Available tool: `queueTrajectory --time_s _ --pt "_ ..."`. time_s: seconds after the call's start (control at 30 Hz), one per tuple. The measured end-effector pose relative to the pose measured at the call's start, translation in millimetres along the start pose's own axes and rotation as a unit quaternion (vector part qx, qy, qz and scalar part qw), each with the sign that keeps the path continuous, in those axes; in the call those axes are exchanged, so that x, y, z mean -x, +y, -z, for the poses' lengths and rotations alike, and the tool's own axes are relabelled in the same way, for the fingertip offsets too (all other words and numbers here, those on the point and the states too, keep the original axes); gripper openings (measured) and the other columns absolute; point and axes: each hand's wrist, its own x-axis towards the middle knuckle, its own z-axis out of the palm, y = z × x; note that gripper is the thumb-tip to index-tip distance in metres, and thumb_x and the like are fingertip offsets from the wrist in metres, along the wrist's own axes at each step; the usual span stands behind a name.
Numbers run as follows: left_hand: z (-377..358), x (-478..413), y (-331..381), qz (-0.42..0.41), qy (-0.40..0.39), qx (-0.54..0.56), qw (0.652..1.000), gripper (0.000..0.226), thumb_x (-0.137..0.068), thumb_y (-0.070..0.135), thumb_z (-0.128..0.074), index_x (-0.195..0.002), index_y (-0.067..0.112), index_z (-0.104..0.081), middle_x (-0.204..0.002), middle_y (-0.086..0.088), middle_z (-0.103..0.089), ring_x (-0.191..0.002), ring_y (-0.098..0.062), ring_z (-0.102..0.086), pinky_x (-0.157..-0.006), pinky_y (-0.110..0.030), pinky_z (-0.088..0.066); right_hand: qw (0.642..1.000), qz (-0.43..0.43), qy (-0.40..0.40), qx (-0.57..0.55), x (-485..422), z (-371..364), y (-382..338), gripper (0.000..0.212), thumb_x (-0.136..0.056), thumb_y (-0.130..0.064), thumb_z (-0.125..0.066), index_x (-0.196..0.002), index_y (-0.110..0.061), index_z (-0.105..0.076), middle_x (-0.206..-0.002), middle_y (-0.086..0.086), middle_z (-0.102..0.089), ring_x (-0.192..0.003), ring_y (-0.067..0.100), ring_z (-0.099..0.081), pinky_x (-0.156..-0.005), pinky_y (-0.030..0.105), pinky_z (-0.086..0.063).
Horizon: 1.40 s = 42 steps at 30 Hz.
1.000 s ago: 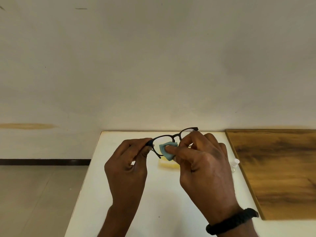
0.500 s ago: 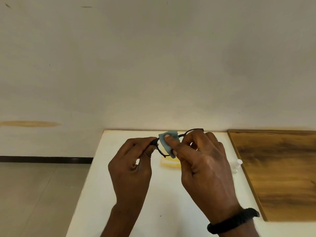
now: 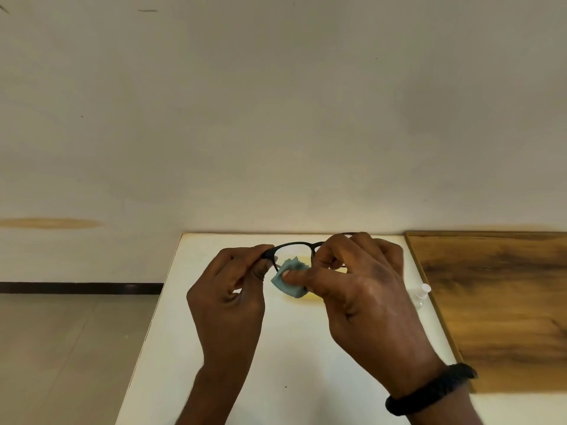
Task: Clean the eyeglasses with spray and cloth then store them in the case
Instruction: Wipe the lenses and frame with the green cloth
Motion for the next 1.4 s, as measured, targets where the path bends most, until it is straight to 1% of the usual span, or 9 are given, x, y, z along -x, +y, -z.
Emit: queueTrajectory --time_s 0.2,0.47,0.63,0.87,1.03,1.1,1.23,1.3,1.4 --pt "-1.0 -1.5 5.2 0.04 0.001 0.02 0.999 0.021 -0.085 0.004 -0.072 -0.095 0.022 -0.074 -0.087 0.009 -0.072 -0.075 -0.01 -0.068 -0.067 -0.01 -0.048 1.0 -0.02 0.012 -0.002 -1.6 7.9 4.6 0.033 -0.076 -0.012 -0.067 -0.093 -0.038 -0.076 -0.083 -0.01 -0.058 -0.083 0.018 -0.057 -0.083 0.046 -0.037" --pt "-1.8 -0.4 3.5 0.063 -0.002 0.05 0.997 0.022 -0.085 -0.005 -0.069 -0.094 0.013 -0.077 -0.088 0.005 -0.073 -0.079 -0.016 -0.069 -0.068 -0.029 -0.057 0.997 -0.072 0.042 0.004 -2.1 9.5 7.6 0.04 -0.076 -0.007 -0.065 -0.098 -0.038 -0.076 -0.083 -0.01 -0.058 -0.08 0.018 -0.055 -0.085 0.048 -0.039" --pt "-1.1 0.4 7.6 0.035 -0.008 0.03 0.999 0.018 -0.086 0.009 -0.066 -0.095 0.021 -0.076 -0.088 0.008 -0.072 -0.08 -0.012 -0.068 -0.069 -0.016 -0.051 0.996 -0.069 0.051 0.004 -1.7 5.3 3.3 0.041 -0.079 -0.008 -0.065 -0.11 -0.033 -0.075 -0.084 -0.006 -0.059 -0.08 0.021 -0.055 -0.08 0.043 -0.039" --pt "-1.3 1.2 8.5 -0.012 -0.005 0.012 1.0 0.024 -0.084 0.006 -0.069 -0.098 0.026 -0.07 -0.088 0.007 -0.07 -0.083 -0.005 -0.066 -0.074 -0.009 -0.047 0.999 -0.034 0.035 -0.001 0.2 -1.6 -2.3 0.049 -0.078 -0.006 -0.073 -0.118 -0.033 -0.07 -0.087 -0.004 -0.058 -0.084 0.019 -0.054 -0.081 0.045 -0.041" --pt "-4.2 4.5 6.7 -0.024 0.004 -0.028 0.999 0.041 -0.08 -0.002 -0.071 -0.102 0.033 -0.063 -0.096 0.022 -0.063 -0.091 0.011 -0.062 -0.079 -0.001 -0.043 1.0 -0.017 0.014 -0.017 0.2 1.4 -8.0 0.039 -0.077 -0.011 -0.075 -0.108 -0.035 -0.073 -0.091 -0.004 -0.058 -0.087 0.018 -0.055 -0.084 0.046 -0.041" --pt "-3.1 2.6 5.7 0.008 0.016 -0.017 1.0 0.035 -0.084 0.009 -0.068 -0.099 0.04 -0.064 -0.094 0.021 -0.066 -0.088 0.004 -0.065 -0.076 -0.004 -0.046 0.999 -0.019 0.022 -0.042 -1.5 13.0 -7.2 0.032 -0.078 -0.013 -0.071 -0.1 -0.037 -0.075 -0.093 -0.006 -0.057 -0.087 0.016 -0.055 -0.082 0.045 -0.04" --pt "2.9 -2.5 -1.6 0.074 0.039 0.022 0.996 0.025 -0.088 0.001 -0.07 -0.094 0.025 -0.075 -0.088 0.007 -0.073 -0.081 -0.016 -0.069 -0.071 -0.037 -0.06 0.988 -0.057 0.081 -0.116 -4.3 44.5 9.4 0.029 -0.081 -0.017 -0.069 -0.099 -0.038 -0.075 -0.096 -0.008 -0.056 -0.09 0.017 -0.058 -0.077 0.05 -0.044" --pt "4.2 -5.5 0.3 0.102 0.044 0.035 0.993 0.025 -0.088 0.002 -0.069 -0.093 0.026 -0.074 -0.087 0.007 -0.072 -0.077 -0.015 -0.069 -0.068 -0.037 -0.061 0.982 -0.084 0.11 -0.13 -3.8 54.5 21.4 0.024 -0.083 -0.02 -0.068 -0.1 -0.035 -0.075 -0.098 -0.006 -0.056 -0.093 0.022 -0.06 -0.076 0.049 -0.047" --pt "3.6 -7.4 5.7 0.138 0.045 0.074 0.987 0.021 -0.088 0.01 -0.07 -0.089 0.03 -0.074 -0.087 0.004 -0.073 -0.074 -0.018 -0.07 -0.063 -0.023 -0.058 0.973 -0.122 0.147 -0.129 -2.3 58.7 33.2 0.018 -0.087 -0.02 -0.07 -0.102 -0.03 -0.076 -0.097 -0.002 -0.056 -0.093 0.023 -0.059 -0.073 0.043 -0.05"
